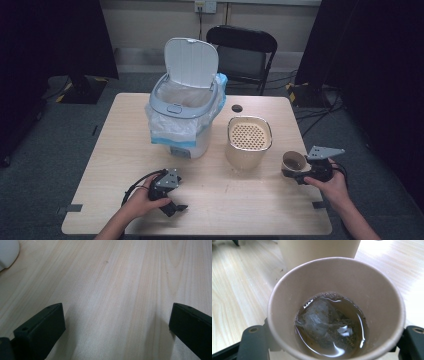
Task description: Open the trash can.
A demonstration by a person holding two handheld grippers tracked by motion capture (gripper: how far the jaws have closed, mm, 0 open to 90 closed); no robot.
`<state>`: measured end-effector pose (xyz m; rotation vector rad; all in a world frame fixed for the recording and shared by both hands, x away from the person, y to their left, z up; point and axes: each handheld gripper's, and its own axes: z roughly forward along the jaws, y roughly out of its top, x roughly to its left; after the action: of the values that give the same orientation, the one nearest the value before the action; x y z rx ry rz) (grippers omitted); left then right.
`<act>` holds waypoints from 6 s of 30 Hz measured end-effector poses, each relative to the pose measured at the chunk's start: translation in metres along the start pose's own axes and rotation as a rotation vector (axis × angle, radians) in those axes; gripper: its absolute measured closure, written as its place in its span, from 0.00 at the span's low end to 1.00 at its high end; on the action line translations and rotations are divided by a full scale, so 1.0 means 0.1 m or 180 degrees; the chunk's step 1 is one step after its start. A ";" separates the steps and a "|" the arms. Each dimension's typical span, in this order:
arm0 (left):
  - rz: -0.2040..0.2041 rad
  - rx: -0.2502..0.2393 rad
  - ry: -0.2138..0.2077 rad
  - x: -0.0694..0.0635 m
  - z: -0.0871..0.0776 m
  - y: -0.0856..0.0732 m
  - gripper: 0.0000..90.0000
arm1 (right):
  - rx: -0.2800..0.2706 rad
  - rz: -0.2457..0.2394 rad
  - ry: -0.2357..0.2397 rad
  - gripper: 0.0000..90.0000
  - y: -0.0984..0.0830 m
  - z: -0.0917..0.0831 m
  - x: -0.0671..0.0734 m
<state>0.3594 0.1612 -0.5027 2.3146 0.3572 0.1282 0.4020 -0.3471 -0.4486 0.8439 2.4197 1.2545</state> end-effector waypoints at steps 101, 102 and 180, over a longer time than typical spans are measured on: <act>-0.0001 0.0036 -0.0013 0.00 -0.01 0.00 0.00 | -0.0192 -0.0196 -0.0343 0.30 1.46 0.79 -0.86; -0.0001 0.0037 -0.0013 0.00 -0.01 0.00 0.00 | -0.0195 -0.0239 -0.0351 0.30 1.48 0.80 -0.84; -0.0002 0.0040 -0.0011 0.00 -0.01 0.01 0.00 | 0.0201 -0.0495 -0.0495 0.30 1.92 0.57 -0.12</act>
<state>0.3593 0.1613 -0.5018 2.3267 0.3581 0.1220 0.5105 -0.2313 -0.3258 0.7255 2.3602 1.0222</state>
